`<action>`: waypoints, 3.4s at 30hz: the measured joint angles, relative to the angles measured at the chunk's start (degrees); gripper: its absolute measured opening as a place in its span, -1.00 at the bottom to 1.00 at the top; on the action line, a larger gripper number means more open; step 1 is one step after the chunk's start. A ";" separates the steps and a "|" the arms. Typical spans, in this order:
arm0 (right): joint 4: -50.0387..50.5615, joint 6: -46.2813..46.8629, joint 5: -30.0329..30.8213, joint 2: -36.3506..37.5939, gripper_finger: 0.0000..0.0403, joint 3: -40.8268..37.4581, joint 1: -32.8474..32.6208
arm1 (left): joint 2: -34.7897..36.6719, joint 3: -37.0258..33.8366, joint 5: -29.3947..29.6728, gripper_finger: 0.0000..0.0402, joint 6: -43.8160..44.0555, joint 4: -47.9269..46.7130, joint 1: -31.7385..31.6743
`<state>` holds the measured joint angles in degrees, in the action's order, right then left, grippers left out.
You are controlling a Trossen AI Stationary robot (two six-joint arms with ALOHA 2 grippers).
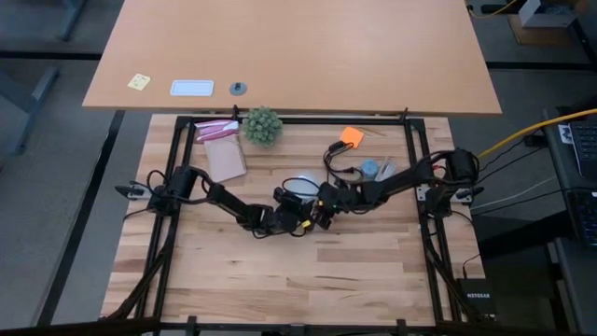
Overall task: Screw lightbulb
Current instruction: Remove the white lightbulb from the silver lamp
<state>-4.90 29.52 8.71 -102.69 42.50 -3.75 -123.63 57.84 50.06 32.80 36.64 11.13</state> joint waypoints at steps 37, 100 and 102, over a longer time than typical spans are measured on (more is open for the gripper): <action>4.87 -7.43 6.38 12.46 -0.50 -0.40 4.50 | -0.02 0.00 0.70 -0.24 -1.30 -0.07 1.22; 13.13 -7.34 3.96 12.96 -0.50 -0.26 4.50 | 24.73 -0.01 8.06 0.14 0.04 -42.05 13.28; 14.36 -7.34 3.89 14.18 -0.50 -0.26 4.50 | 26.31 -0.07 8.02 0.14 5.68 -45.79 14.17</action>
<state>9.45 22.17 12.60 -88.51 42.24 0.75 -97.32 57.78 58.09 38.48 -9.14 25.30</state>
